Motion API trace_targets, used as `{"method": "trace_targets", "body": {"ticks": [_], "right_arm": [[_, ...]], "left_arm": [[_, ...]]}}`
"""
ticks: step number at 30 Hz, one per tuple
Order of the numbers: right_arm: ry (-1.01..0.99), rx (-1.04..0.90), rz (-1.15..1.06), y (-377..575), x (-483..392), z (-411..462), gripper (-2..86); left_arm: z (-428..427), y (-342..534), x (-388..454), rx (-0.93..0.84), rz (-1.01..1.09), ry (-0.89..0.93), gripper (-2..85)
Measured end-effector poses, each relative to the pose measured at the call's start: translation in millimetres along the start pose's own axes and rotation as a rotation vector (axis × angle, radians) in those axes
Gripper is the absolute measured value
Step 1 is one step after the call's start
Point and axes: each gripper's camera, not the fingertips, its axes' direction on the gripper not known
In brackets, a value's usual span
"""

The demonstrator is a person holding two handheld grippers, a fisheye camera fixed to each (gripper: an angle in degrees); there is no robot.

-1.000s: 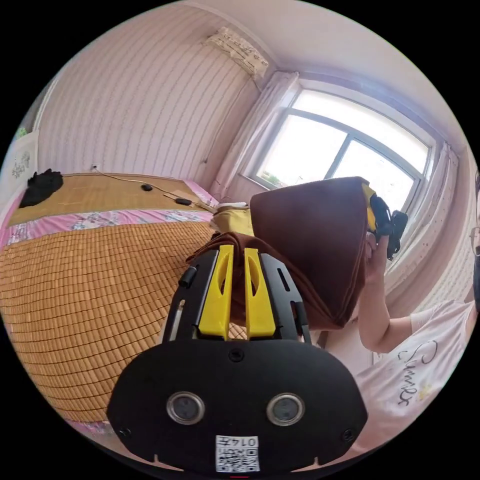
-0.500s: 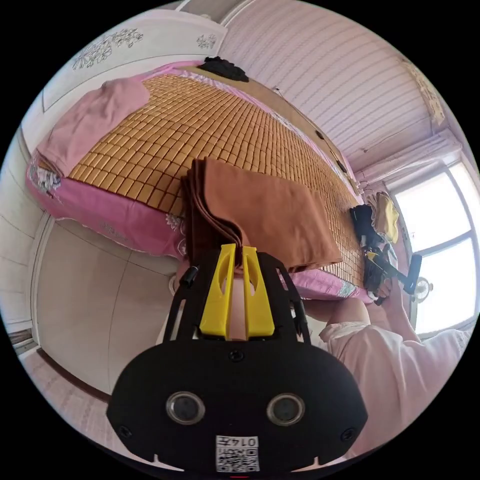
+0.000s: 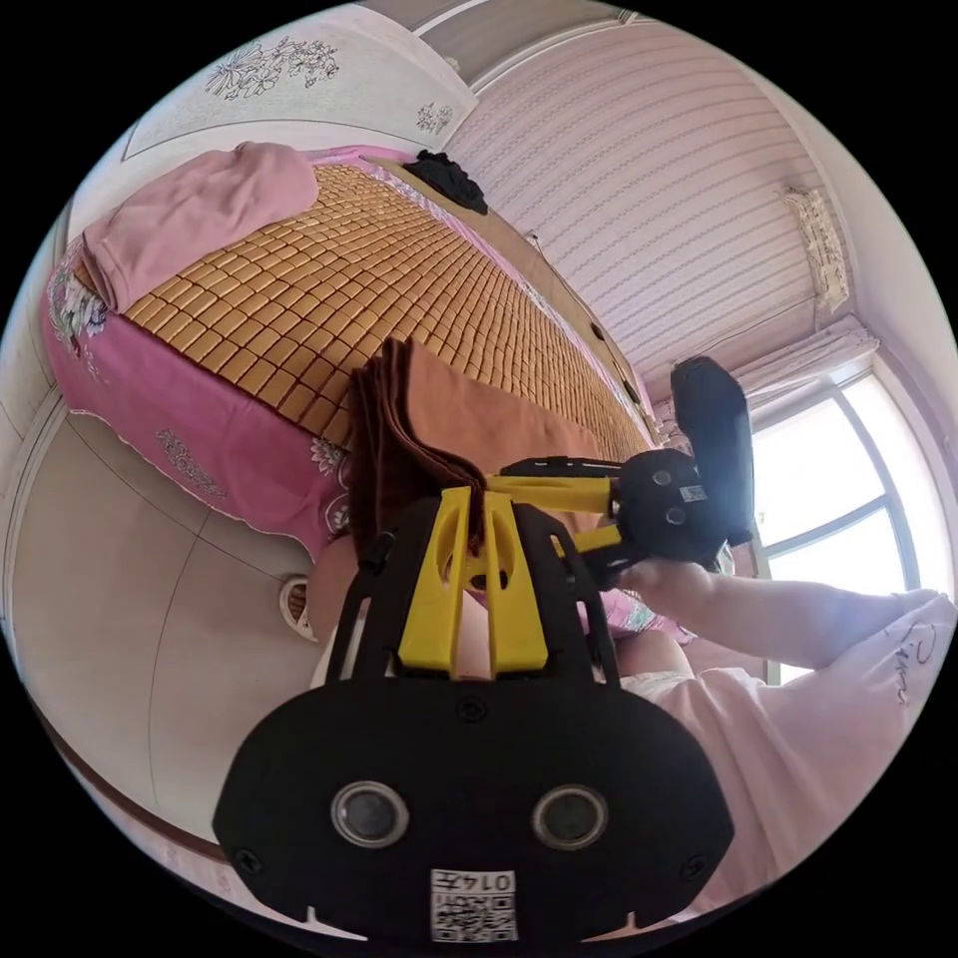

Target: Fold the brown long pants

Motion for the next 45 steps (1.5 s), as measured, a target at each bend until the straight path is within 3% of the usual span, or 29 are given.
{"method": "trace_targets", "body": {"ticks": [7, 14, 18, 23, 29, 31, 35, 39, 41, 45], "right_arm": [[-0.094, 0.139, 0.181, 50, 66, -23, 5.2], [-0.159, 0.435, 0.494, 244, 158, -112, 4.0], [0.008, 0.554, 0.642, 367, 183, -189, 3.4], [0.266, 0.697, 0.835, 488, 201, -277, 2.8], [0.47, 0.816, 1.047, 601, 245, -345, 3.0], [0.513, 0.863, 1.072, 645, 237, -344, 3.5], [0.458, 0.909, 1.178, 755, 198, -274, 6.0], [0.247, 0.63, 1.548, 832, 155, -118, 4.3], [0.122, 0.591, 1.702, 857, 136, -68, 2.9], [0.089, 0.504, 1.684, 863, 137, -48, 3.6]], "left_arm": [[-37, -23, -23, 0.051, 0.028, -0.2, 5.9], [-6, -88, -25, -0.066, 0.096, -0.278, 11.1], [38, -110, -44, -0.338, 0.03, -0.308, 7.9], [-5, -123, -14, -0.221, 0.147, -0.289, 1.7], [-100, -189, 69, 0.112, 0.33, -0.148, 0.3], [-153, -192, 74, 0.245, 0.387, -0.168, 0.6], [-202, -161, 32, 0.319, 0.378, -0.201, 2.3], [-177, -104, -64, 0.125, 0.072, -0.274, 5.3], [-160, -77, -100, 0.028, -0.071, -0.323, 4.9], [-164, -49, -125, 0.024, -0.188, -0.328, 4.5]]}}
